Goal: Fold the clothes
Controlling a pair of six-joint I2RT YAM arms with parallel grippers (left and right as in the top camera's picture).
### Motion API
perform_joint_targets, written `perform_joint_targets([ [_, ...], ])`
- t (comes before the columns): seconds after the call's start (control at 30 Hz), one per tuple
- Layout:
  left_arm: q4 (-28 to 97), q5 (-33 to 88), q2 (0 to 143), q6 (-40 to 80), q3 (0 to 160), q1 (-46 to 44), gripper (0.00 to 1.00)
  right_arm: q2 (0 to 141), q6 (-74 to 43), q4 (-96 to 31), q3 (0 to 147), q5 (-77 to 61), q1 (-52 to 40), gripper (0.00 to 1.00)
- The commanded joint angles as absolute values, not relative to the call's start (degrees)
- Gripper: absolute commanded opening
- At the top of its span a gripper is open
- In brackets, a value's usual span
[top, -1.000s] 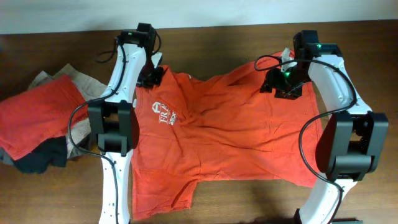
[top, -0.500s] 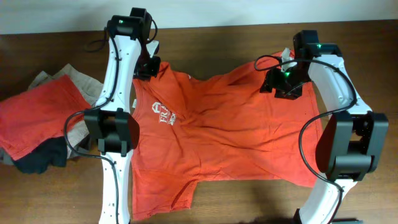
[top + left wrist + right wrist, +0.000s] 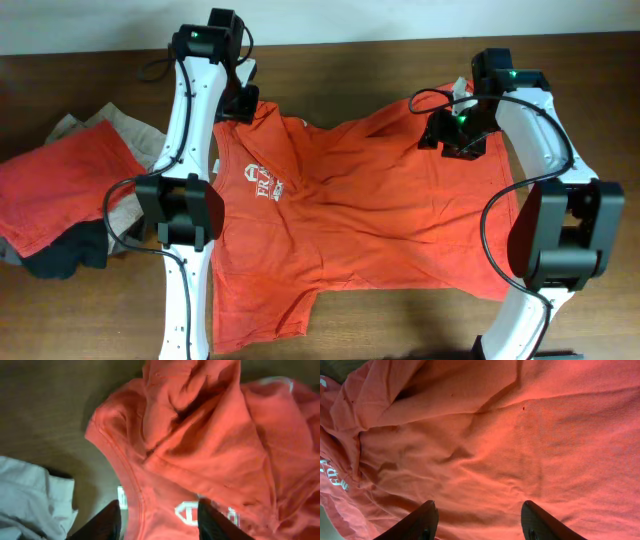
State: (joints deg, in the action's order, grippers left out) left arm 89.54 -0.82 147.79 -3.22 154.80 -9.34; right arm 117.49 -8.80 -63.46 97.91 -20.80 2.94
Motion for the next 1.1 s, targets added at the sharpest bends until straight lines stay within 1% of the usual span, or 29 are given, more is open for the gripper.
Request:
perform_joint_targets([
  [0.0,87.81,0.51,152.31,-3.11,155.61,-8.93,0.50,118.13,-8.34,-63.64,97.65,-20.25,2.66,0.58],
  [0.2,85.91,1.34,155.39,-4.47,155.61,-8.93,0.48,118.13,-8.34,-63.64,97.65,-20.27,2.66,0.58],
  [0.23,85.95,1.34,155.57,-4.45,155.61,-8.93,0.45,118.13,-8.34,-63.61,97.65,-20.25,2.66,0.58],
  [0.3,86.15,1.34,155.89,-4.45,155.61,-8.93,0.33,118.13,-8.34,-63.64,97.65,-20.25,2.66,0.58],
  [0.33,86.15,1.34,155.89,-4.45,155.61,-8.93,0.30,118.13,-8.34,-63.64,97.65,-20.25,2.66,0.58],
  [0.43,86.21,1.34,155.89,-4.45,155.85,-8.95,0.21,118.13,-8.34,-63.64,97.65,-20.25,2.66,0.59],
  [0.47,86.39,1.32,155.89,-4.45,155.87,-8.93,0.20,118.13,-8.34,-63.64,97.65,-20.25,2.66,0.59],
  [1.07,88.99,1.30,155.87,-4.43,158.17,-8.93,0.20,118.13,-8.34,-63.70,97.65,-18.79,2.66,0.59],
])
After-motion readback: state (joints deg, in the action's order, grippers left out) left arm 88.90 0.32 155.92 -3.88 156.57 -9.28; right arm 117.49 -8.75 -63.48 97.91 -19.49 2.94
